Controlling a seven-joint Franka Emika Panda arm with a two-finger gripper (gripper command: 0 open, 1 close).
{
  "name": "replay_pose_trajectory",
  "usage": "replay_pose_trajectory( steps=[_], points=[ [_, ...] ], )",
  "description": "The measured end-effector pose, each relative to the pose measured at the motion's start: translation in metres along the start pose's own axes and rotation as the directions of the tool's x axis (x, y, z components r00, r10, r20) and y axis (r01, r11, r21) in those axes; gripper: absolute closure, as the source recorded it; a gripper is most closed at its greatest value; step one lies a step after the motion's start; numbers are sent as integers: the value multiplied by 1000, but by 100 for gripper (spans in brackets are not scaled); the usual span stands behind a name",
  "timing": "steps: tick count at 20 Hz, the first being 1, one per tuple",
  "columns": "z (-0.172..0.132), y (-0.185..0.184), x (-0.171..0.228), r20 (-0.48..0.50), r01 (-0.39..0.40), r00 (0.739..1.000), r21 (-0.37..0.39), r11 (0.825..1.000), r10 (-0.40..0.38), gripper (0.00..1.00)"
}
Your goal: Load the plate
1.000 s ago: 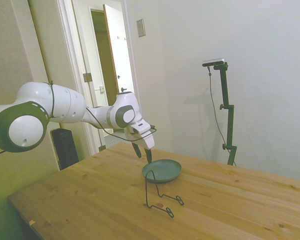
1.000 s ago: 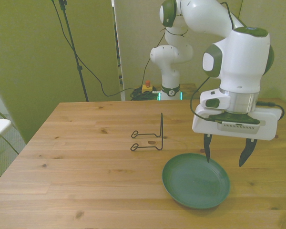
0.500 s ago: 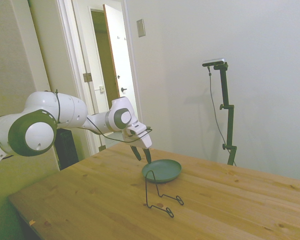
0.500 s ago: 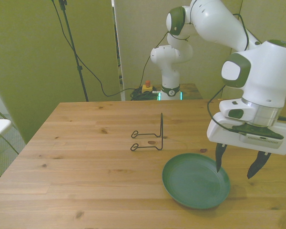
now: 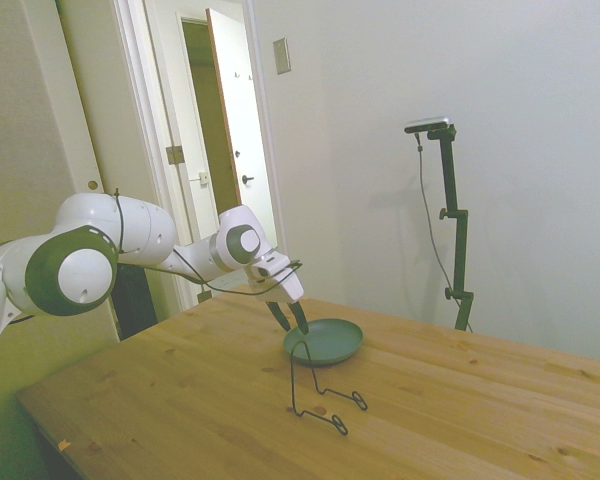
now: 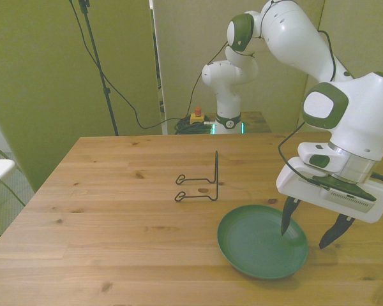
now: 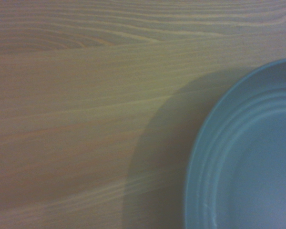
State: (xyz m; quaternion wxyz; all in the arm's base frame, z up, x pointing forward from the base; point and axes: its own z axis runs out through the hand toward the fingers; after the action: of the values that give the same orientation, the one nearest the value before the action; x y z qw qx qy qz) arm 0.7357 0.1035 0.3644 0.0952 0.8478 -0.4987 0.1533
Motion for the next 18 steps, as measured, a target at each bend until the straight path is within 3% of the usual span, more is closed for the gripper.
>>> replay_pose_trajectory(
  steps=[6, 7, 18],
  points=[
    [7, 5, 1, 6, -3, 1000, -26, 1000, 3, 0],
    [7, 5, 2, 7, -3, 1000, -27, 1000, 3, 100],
    [9, 6, 3, 23, -12, 1000, -32, 999, 12, 100]
  ],
)
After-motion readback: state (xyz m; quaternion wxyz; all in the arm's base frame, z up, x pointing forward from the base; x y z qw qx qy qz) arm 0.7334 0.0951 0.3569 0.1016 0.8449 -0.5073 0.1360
